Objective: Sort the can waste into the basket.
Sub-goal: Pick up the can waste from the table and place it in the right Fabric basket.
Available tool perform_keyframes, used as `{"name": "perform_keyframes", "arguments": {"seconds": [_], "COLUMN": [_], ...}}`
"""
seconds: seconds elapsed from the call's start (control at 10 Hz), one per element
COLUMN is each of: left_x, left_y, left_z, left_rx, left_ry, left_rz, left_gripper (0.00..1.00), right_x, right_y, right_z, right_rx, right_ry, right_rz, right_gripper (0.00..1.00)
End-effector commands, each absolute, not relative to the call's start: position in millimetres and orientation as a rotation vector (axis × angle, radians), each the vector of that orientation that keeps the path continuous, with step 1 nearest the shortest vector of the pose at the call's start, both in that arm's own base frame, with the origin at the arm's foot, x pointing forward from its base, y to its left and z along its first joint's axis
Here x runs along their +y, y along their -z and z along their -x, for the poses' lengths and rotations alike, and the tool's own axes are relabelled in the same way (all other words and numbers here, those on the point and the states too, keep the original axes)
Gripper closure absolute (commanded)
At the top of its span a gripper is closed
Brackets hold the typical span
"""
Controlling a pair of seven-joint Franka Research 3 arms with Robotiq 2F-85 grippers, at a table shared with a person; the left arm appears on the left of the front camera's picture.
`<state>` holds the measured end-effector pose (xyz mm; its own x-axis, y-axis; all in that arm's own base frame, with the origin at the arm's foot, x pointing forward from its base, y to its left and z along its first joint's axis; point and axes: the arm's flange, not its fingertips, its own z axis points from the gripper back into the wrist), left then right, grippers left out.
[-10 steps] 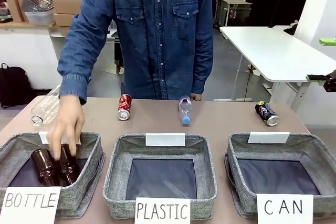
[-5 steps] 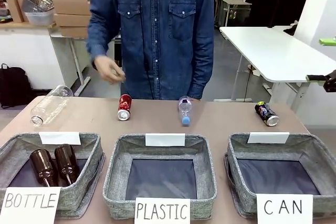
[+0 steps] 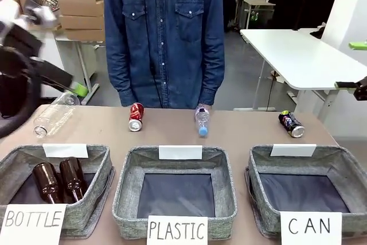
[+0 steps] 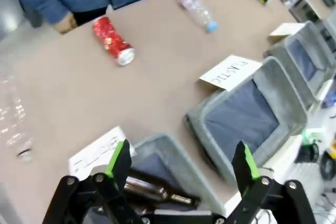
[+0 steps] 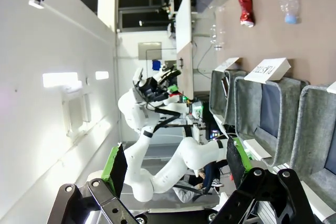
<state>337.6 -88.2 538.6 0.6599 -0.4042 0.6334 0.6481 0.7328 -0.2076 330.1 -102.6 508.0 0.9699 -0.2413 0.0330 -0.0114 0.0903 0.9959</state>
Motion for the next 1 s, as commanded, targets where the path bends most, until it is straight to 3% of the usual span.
{"name": "perform_keyframes", "arguments": {"seconds": [0.0,0.1,0.2,0.4,0.7,0.9], "left_x": [-125,-116,-123,-123,-155,-185], "left_y": [-514,-514,-518,-518,-477,-456], "left_z": [-399,-422,-351,-351,-447,-484], "left_rx": [-0.371,-0.260,-0.512,-0.512,-0.265,-0.237], "left_ry": [0.582,0.472,0.623,0.623,0.387,0.304], "left_rz": [0.521,0.645,0.468,0.468,0.532,0.438], "left_gripper": [0.00,0.00,0.00,0.00,0.00,0.00], "right_x": [-103,-103,-103,-103,-103,-103], "right_y": [-509,-509,-509,-509,-509,-509], "right_z": [-332,-332,-332,-332,-332,-332], "right_rx": [-0.226,-0.226,-0.226,-0.226,-0.226,-0.226], "right_ry": [0.151,0.151,0.151,0.151,0.151,0.151], "right_rz": [-1.488,-1.488,-1.488,-1.488,-1.488,-1.488], "right_gripper": [0.00,0.00,0.00,0.00,0.00,0.00]}}
